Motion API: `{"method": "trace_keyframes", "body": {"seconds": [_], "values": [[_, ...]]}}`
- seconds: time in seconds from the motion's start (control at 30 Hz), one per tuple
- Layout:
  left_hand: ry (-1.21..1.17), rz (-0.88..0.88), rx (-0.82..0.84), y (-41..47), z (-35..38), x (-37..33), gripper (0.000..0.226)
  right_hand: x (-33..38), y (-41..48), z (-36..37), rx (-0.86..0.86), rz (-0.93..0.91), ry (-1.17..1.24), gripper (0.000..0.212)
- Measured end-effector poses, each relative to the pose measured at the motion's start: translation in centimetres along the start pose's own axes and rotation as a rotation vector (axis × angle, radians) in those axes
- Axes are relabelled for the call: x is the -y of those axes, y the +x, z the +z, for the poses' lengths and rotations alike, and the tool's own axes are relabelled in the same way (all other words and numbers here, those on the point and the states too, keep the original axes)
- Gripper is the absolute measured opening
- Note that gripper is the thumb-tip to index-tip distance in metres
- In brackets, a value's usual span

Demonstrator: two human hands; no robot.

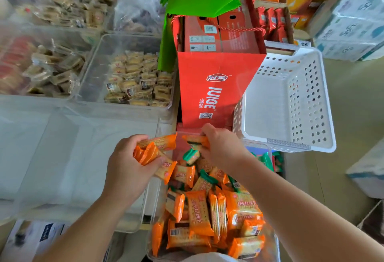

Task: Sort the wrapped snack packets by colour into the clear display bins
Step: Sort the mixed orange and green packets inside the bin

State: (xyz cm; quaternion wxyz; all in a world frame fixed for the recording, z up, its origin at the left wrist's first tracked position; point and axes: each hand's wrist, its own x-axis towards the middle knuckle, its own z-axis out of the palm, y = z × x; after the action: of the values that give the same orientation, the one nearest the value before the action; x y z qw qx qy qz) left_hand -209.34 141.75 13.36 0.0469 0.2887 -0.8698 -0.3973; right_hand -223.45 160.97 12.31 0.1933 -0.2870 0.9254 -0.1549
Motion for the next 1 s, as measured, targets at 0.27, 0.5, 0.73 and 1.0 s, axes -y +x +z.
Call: {"method": "trace_keyframes", "body": {"seconds": [0.27, 0.5, 0.73, 1.0], "values": [[-0.083, -0.042, -0.010, -1.2, -1.6, 1.7, 0.059, 3.8, 3.3, 0.6, 0.182, 0.003, -0.076, 0.028], [-0.131, -0.055, 0.031, -1.7, -1.7, 2.8, 0.058, 1.7, 0.6, -2.6, 0.505, -0.065, -0.497, 0.038], [-0.136, -0.060, 0.061, -1.2, -1.5, 2.8, 0.057, 1.8, 3.1, 1.4, 0.137, 0.058, -0.117, 0.017], [-0.122, -0.075, 0.043, -1.1, -1.4, 3.1, 0.057, 2.1, 3.7, 7.8, 0.027, -0.048, -0.184, 0.022]]}}
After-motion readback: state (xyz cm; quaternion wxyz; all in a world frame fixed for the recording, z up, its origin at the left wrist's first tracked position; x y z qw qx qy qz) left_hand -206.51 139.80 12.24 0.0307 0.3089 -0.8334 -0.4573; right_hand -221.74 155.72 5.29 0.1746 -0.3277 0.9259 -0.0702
